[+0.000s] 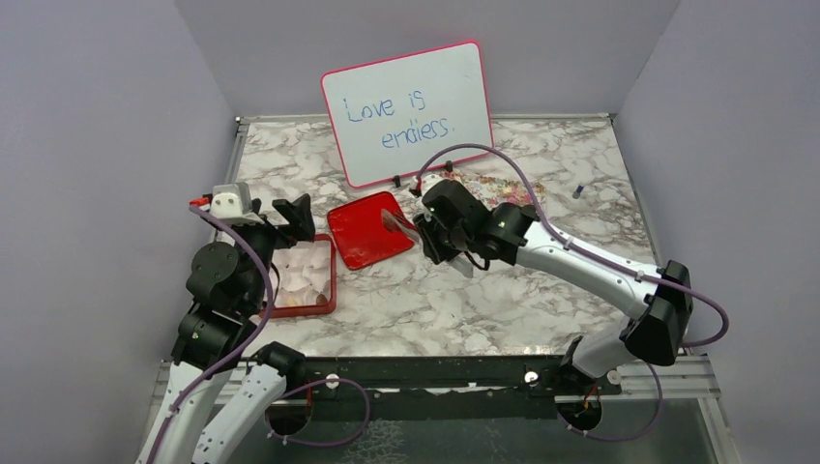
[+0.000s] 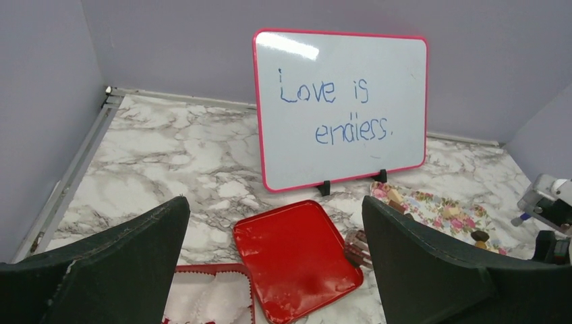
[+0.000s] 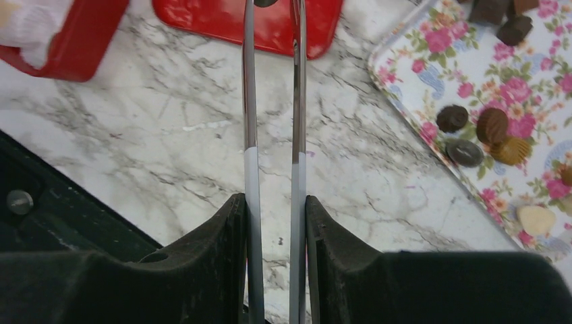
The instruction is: Pack the chocolate
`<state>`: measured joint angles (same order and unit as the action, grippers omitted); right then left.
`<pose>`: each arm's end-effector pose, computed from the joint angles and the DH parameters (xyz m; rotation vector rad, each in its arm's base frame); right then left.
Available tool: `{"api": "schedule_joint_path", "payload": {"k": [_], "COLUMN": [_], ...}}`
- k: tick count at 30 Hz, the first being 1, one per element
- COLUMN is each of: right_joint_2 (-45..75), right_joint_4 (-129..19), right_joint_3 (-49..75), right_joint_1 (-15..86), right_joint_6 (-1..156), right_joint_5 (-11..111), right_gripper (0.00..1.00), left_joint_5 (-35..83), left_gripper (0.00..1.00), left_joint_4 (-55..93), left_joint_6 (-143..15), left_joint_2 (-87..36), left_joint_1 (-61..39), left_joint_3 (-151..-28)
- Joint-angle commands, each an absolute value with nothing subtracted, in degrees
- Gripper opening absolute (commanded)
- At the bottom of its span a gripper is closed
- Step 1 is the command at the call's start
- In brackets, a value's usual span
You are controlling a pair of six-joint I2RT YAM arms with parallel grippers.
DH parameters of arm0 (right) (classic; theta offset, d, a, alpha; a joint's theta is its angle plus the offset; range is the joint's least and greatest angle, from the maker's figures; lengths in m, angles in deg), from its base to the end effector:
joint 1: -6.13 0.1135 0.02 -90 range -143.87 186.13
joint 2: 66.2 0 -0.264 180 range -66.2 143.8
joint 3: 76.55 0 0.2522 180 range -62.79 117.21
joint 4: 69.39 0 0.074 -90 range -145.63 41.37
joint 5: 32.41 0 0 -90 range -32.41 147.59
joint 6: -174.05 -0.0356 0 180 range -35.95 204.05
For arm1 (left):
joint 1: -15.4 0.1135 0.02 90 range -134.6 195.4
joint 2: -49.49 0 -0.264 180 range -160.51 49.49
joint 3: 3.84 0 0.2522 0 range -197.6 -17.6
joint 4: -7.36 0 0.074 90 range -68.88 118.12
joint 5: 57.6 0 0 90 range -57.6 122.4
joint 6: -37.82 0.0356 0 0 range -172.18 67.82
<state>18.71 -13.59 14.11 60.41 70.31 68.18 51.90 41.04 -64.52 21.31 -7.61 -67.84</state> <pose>0.1907 0.2539 0.3182 -0.7705 2.3241 0.3095 0.0960 -0.0279 0.3898 -0.1283 1.5347 -0.2296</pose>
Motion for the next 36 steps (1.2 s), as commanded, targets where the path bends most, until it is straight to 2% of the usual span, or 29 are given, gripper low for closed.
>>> {"api": "schedule_joint_path", "payload": {"k": [1,18,25,36], "right_joint_2": [21.2,38.5,44.2,47.8], "right_joint_4": [-18.9,-19.7,-17.3,-12.8], "right_joint_3": [18.6,33.7,39.0,40.8], "right_joint_1": [65.1,78.3,80.3,80.5], "right_joint_6": [68.7,71.3,72.9,72.6], "right_joint_5": [66.6,67.8,70.0,74.7], "right_gripper": [0.32,0.32,0.32,0.32], "left_joint_5": [54.0,58.8,59.1,59.9], "left_gripper": [0.99,0.99,0.99,0.99], "left_joint_4": [41.7,42.7,42.7,42.5], "left_joint_6": [-63.6,-61.4,-61.1,-60.1], "left_joint_2": [22.9,25.8,26.1,26.2], "left_joint_1": [-7.8,-7.9,-7.8,-8.2], "left_joint_3": [-71.1,-73.1,-72.5,-71.6]}}
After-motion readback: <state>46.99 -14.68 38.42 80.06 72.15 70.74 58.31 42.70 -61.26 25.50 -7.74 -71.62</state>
